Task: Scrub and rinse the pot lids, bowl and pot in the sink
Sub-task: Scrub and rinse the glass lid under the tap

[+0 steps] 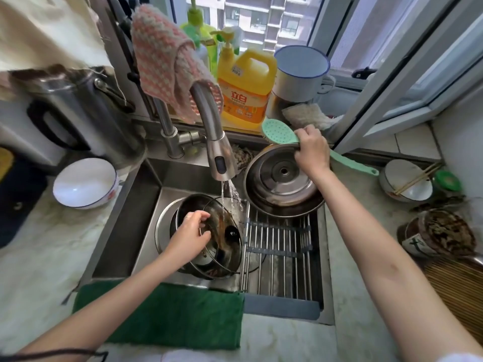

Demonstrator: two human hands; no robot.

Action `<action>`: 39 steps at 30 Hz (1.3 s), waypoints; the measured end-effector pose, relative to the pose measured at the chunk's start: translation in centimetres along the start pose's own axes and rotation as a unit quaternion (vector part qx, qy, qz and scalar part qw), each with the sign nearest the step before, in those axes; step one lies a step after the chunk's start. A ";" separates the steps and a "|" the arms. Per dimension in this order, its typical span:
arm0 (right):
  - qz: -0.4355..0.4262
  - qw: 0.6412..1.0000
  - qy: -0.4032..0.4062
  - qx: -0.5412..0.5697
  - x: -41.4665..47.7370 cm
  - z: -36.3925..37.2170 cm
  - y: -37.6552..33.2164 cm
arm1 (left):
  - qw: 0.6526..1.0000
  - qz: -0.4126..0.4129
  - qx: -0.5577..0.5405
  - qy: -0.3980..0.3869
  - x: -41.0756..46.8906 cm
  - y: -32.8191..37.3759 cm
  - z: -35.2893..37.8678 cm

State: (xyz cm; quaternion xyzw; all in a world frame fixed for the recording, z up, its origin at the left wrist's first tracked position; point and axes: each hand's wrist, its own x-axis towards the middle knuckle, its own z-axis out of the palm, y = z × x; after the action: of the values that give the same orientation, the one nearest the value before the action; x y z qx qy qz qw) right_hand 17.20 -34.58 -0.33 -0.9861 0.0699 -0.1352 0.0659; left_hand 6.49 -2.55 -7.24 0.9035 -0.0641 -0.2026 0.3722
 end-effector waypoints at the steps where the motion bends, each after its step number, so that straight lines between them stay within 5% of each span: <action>1: 0.007 1.000 -0.002 0.006 0.0 -0.1 -0.1 | 1.000 -0.012 0.002 -0.006 0.1 -0.3 0.2; 4: 0.022 1.000 -0.021 0.001 -0.2 -0.6 -0.2 | 0.998 -0.065 0.000 -0.024 0.5 -0.9 1.3; 8: 0.024 1.000 -0.006 -0.007 -1.2 -1.9 0.0 | 0.968 -0.238 -0.003 -0.078 2.1 -0.5 2.9; 14: 0.101 0.985 0.112 0.079 -6.3 -3.9 -2.4 | 0.920 -0.360 -0.130 -0.085 4.6 0.0 5.6; 20: 0.188 0.960 0.023 0.206 -12.7 -5.5 -3.1 | 0.854 -0.402 -0.317 -0.091 5.3 -4.6 7.0; 26: 0.168 0.937 -0.115 0.285 -14.8 -6.1 -3.0 | 0.874 -0.337 -0.318 -0.147 5.0 -5.8 4.4; 32: 0.032 0.910 -0.145 0.387 -12.6 -8.2 -6.9 | 0.887 -0.278 -0.290 -0.228 3.2 -7.5 1.1; 39: -0.056 0.901 -0.156 0.400 -9.0 -7.6 -12.8 | 0.897 -0.239 -0.292 -0.229 2.8 -8.3 -1.6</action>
State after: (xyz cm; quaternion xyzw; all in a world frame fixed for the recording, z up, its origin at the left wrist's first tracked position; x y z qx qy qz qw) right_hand 8.07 -21.50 6.47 -0.8875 -0.0569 0.0002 0.4573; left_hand 9.43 3.64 -12.92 0.6711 0.1322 -0.4961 0.5348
